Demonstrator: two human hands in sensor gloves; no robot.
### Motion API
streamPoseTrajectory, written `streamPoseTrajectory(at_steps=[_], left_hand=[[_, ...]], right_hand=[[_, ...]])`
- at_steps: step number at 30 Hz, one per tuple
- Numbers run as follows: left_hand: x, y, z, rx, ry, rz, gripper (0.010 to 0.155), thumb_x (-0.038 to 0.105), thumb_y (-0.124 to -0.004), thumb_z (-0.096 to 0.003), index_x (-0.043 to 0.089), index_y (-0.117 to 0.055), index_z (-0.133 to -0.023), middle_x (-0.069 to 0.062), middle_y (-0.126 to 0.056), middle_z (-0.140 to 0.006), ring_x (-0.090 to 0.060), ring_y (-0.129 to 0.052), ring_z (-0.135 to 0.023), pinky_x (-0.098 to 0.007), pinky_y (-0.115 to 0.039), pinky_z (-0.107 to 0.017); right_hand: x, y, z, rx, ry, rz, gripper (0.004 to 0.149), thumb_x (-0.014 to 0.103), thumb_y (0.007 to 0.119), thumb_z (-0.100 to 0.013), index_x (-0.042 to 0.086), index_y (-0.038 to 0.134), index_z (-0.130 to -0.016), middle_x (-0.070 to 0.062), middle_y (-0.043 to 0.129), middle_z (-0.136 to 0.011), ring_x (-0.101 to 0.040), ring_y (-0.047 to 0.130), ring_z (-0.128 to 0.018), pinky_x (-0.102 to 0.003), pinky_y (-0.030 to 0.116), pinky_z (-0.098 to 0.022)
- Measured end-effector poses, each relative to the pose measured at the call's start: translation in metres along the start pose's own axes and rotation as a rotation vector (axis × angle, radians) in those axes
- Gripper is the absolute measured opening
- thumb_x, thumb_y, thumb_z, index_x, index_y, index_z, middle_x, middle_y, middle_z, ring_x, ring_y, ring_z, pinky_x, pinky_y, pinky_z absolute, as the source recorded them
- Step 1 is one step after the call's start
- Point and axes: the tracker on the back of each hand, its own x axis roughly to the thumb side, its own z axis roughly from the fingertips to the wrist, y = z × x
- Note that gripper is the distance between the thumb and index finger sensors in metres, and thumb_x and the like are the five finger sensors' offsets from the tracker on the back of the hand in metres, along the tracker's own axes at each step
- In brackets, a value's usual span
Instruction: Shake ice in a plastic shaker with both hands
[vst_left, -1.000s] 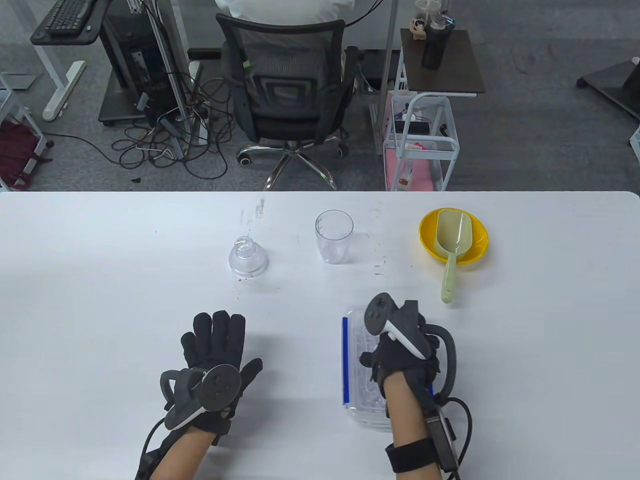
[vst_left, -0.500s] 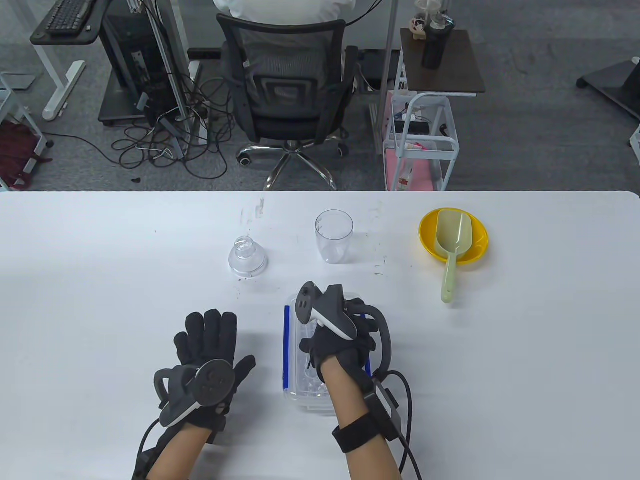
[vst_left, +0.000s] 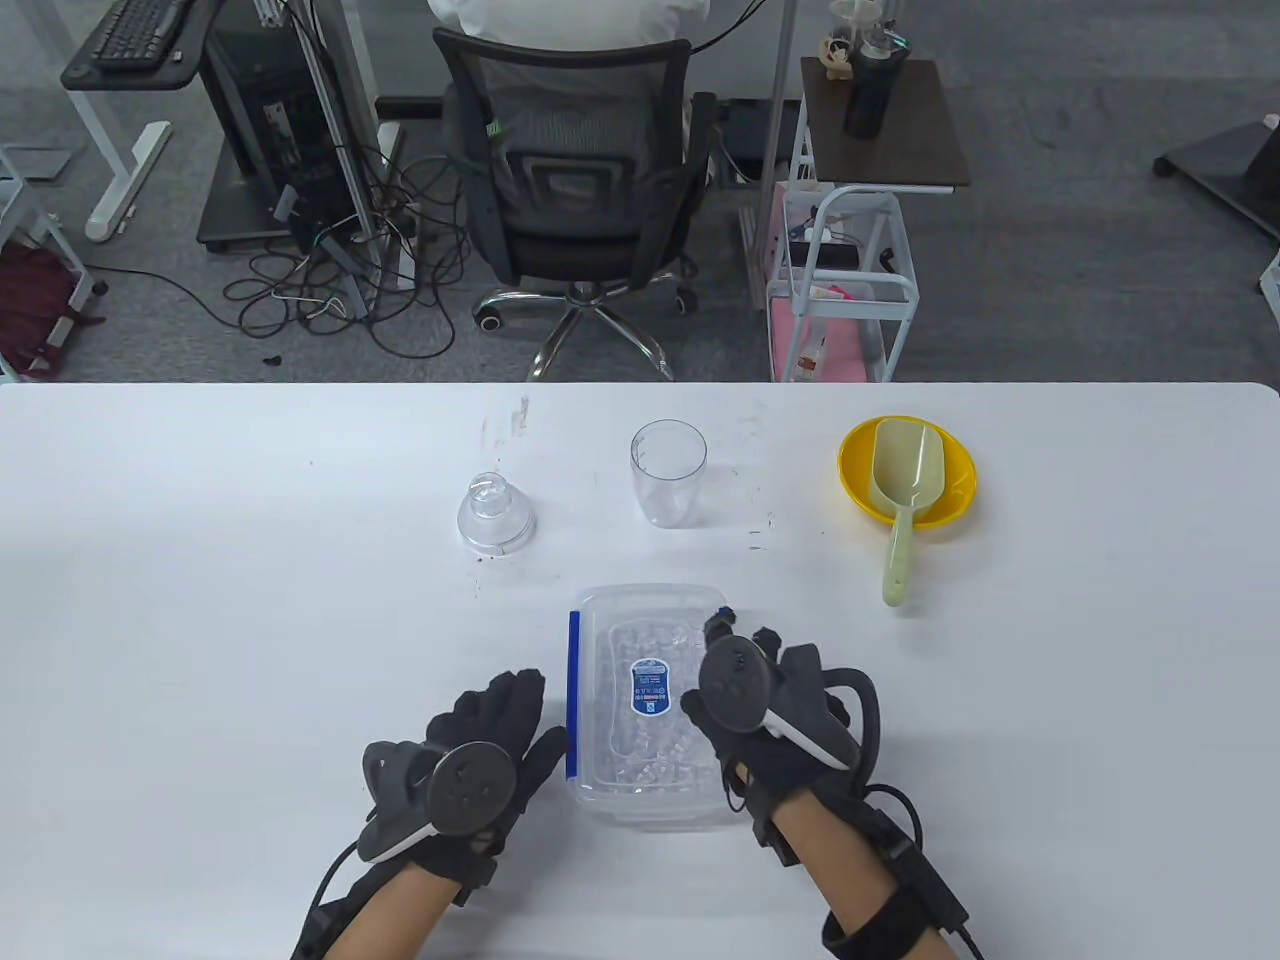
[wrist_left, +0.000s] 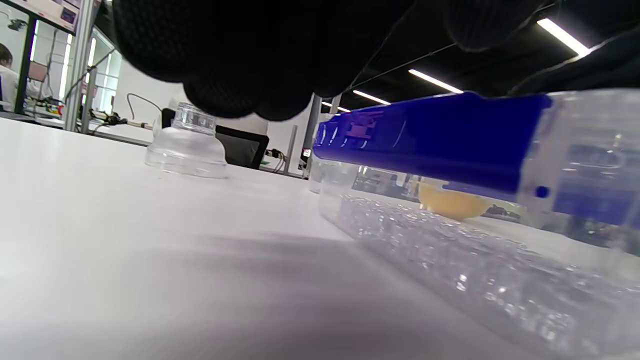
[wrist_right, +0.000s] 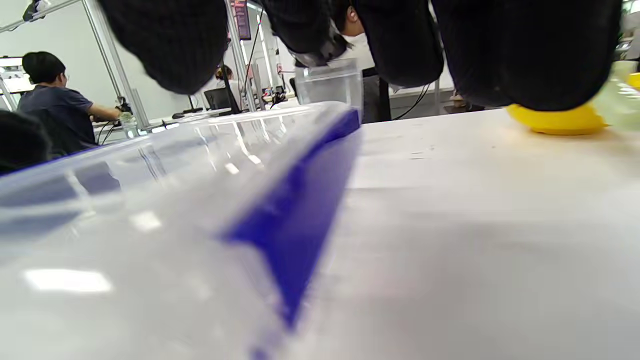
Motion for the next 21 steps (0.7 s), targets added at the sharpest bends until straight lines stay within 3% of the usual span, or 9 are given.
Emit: streamPoseTrajectory(at_steps=[6,10,14,21], left_hand=[[0.001,-0.012,-0.003,-0.031,-0.003,0.080,0.069,0.057,-0.064,-0.0543,0.006,-0.078,-0.098,-0.018,-0.096,-0.076,-0.030,-0.099,-0.050,-0.039,-0.082,-0.037],[-0.005,-0.017,-0.003,-0.059,0.013,0.181,0.067,0.055,-0.066,-0.0540,0.006,-0.077,-0.098,-0.017,-0.097,-0.075,-0.029,-0.099,-0.049,-0.038,-0.082,-0.037],[-0.013,-0.026,-0.006,-0.145,0.061,0.391,0.067,0.049,-0.065,-0.0549,0.001,-0.070,-0.101,-0.019,-0.092,-0.079,-0.030,-0.096,-0.053,-0.039,-0.081,-0.039],[-0.020,-0.038,-0.011,-0.254,0.104,0.594,0.070,0.049,-0.062,-0.0551,-0.004,-0.062,-0.101,-0.019,-0.087,-0.081,-0.028,-0.094,-0.055,-0.037,-0.081,-0.040]], right_hand=[[-0.024,0.025,0.010,0.023,-0.070,-0.113,0.074,0.048,0.064,-0.051,-0.005,0.063,-0.102,-0.040,0.079,-0.091,-0.056,0.088,-0.063,-0.052,0.084,-0.036],[-0.027,0.034,0.013,0.066,-0.101,-0.181,0.070,0.043,0.058,-0.052,-0.012,0.071,-0.093,-0.036,0.092,-0.074,-0.048,0.096,-0.050,-0.046,0.087,-0.029],[-0.026,0.039,0.011,0.075,-0.106,-0.217,0.069,0.041,0.055,-0.052,-0.016,0.073,-0.087,-0.030,0.097,-0.065,-0.041,0.100,-0.040,-0.040,0.088,-0.023],[-0.032,0.043,0.008,0.095,-0.105,-0.333,0.068,0.040,0.057,-0.052,-0.017,0.074,-0.084,-0.025,0.099,-0.059,-0.035,0.101,-0.034,-0.035,0.088,-0.018]])
